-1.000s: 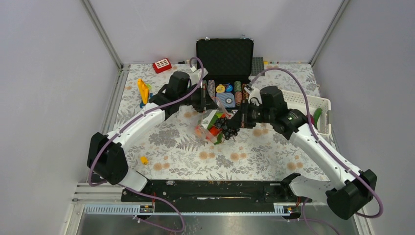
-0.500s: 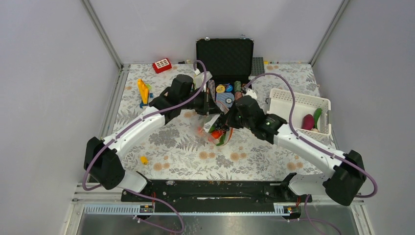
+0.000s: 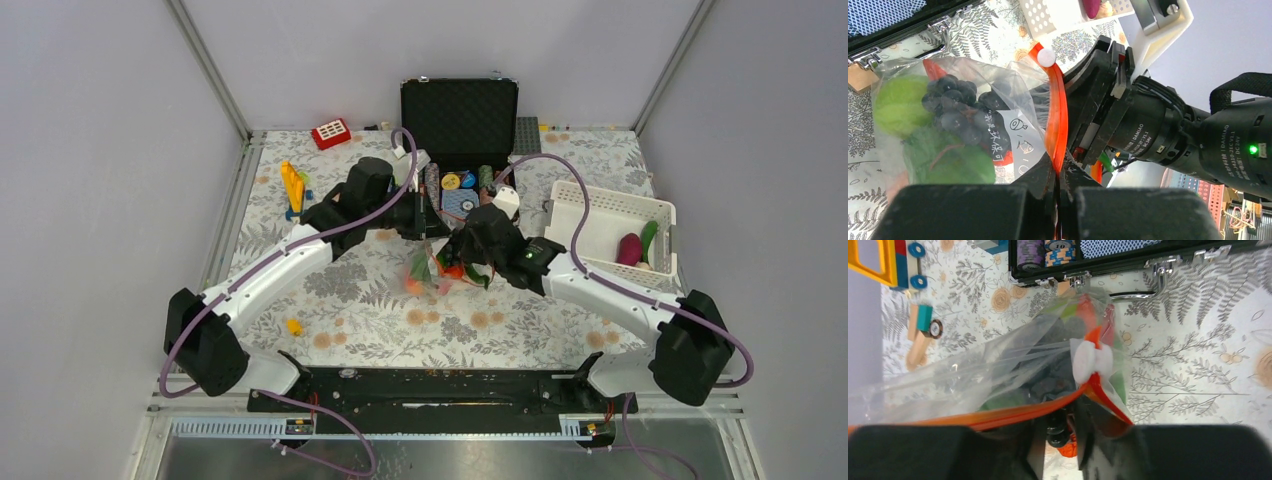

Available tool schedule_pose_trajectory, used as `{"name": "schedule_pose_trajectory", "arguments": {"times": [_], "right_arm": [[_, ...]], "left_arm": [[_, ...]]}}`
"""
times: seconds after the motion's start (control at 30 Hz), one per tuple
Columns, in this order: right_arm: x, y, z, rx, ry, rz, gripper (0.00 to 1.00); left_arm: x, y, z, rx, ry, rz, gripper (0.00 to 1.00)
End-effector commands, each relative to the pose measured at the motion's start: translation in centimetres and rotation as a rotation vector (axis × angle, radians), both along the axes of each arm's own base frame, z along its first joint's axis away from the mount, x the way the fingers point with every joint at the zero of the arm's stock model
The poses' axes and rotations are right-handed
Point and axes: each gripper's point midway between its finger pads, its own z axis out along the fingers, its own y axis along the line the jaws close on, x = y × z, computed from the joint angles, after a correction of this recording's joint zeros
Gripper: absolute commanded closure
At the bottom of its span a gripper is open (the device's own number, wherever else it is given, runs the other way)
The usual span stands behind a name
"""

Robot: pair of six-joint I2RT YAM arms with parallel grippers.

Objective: Place the food in the zip-top bag and seal the zipper
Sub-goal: Place the fake fruit in the zipper food storage bag, then adjust the zipper food storage bag at the center of the board.

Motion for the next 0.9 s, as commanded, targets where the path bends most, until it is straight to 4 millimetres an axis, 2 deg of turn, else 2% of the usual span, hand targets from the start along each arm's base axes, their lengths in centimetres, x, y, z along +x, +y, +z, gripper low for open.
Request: {"name": "schedule_pose_trajectory", "arguments": {"times": [0.0, 0.23, 0.3, 0.4, 0.43, 0.53, 0.7, 0.77, 0.87], "right_arm": [[0.1, -0.6, 3.5, -0.034, -0.11, 0.059, 0.62], [-3.3, 1.7, 10.5, 0.121, -0.3, 0.358, 0.36], [-4.4, 2.3, 12.6, 0.195, -0.393, 0.433, 0.25], [-5.0, 1.1, 14.1, 0.242, -0.52, 0.421, 0.05], [-4.9, 0.4, 14.2, 0.23, -0.555, 0.399, 0.02], [-4.4, -2.4, 13.9, 0.156, -0.586, 0.3, 0.01], [-4.1, -6.0, 10.3, -0.036, -0.448, 0.192, 0.04], [-4.8, -5.6, 9.1, -0.042, -0.393, 0.232, 0.09], [-6.6, -3.6, 8.0, -0.001, -0.328, 0.368, 0.12]], "left_arm": [[0.1, -0.4, 4.4, -0.099, -0.097, 0.009, 1.0], [0.5, -0.8, 3.5, -0.086, -0.078, 0.007, 1.0], [0.4, -0.8, 3.3, -0.085, -0.074, 0.001, 1.0], [0.2, -0.9, 3.2, -0.087, -0.076, -0.014, 1.0], [0.1, -0.9, 3.1, -0.084, -0.076, -0.021, 1.0], [-0.2, -0.7, 3.0, -0.075, -0.091, -0.037, 1.0], [-0.4, -0.4, 2.6, -0.059, -0.097, -0.051, 1.0], [-0.4, -0.5, 2.5, -0.055, -0.094, -0.053, 1.0], [-0.4, -0.5, 2.1, -0.041, -0.084, -0.06, 1.0]]}}
